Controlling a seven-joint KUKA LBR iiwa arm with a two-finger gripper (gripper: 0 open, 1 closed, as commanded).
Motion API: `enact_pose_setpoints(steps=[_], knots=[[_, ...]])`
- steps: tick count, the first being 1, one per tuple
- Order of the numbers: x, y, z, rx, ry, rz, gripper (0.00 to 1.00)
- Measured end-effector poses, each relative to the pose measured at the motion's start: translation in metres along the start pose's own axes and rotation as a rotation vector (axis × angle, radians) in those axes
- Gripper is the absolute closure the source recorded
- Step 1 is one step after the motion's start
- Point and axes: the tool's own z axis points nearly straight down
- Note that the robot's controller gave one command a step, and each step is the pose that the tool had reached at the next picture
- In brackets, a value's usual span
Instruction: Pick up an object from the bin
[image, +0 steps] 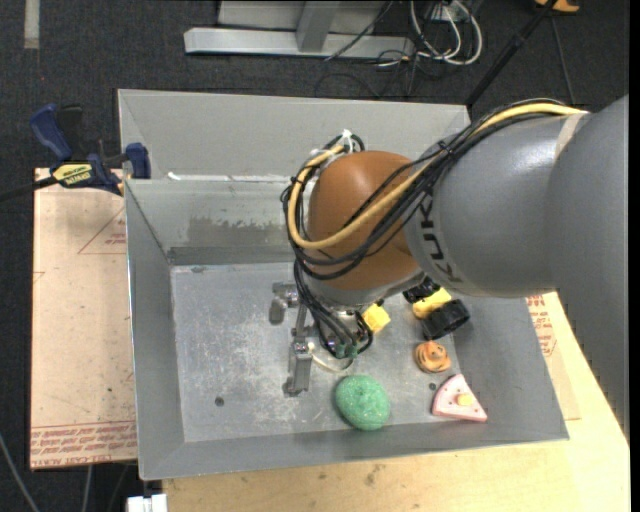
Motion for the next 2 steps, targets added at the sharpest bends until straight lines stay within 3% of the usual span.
enact_pose_setpoints(steps=[1, 2], knots=[[-0.002, -0.001, -0.004, -0.001, -0.008, 0.003, 0.00], [-0.025, -0.028, 0.011, -0.003, -0.012, 0.015, 0.00]])
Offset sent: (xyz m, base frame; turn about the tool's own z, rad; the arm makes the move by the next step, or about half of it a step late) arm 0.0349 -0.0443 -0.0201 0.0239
